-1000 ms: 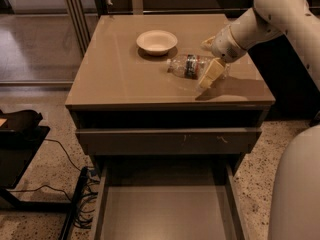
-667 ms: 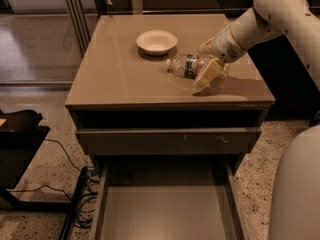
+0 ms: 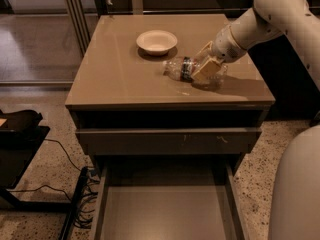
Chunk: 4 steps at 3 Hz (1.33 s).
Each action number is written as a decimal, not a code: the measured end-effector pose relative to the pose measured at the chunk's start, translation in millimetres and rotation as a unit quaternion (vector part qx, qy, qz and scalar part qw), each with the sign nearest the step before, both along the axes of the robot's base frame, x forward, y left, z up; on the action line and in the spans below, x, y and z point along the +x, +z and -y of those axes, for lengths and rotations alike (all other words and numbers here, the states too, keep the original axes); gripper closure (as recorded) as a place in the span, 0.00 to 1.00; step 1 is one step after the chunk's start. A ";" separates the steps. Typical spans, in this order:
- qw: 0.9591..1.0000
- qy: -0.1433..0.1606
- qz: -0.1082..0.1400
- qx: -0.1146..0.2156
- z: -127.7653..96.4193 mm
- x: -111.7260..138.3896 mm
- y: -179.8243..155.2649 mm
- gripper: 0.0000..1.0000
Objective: Place water bottle into middle drawer
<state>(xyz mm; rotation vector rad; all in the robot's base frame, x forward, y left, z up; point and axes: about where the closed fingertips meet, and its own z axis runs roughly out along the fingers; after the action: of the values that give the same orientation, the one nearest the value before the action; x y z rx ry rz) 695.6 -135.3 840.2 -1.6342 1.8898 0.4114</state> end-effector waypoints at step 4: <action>1.000 -0.001 0.007 0.002 8.8 -25.8 5.1 1.00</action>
Offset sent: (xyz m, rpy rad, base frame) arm 0.0000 0.0000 0.0000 0.0000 0.0000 0.0000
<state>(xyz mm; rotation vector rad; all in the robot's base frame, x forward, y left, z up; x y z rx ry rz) 669.8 -144.1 845.2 -1.6295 1.8790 0.4023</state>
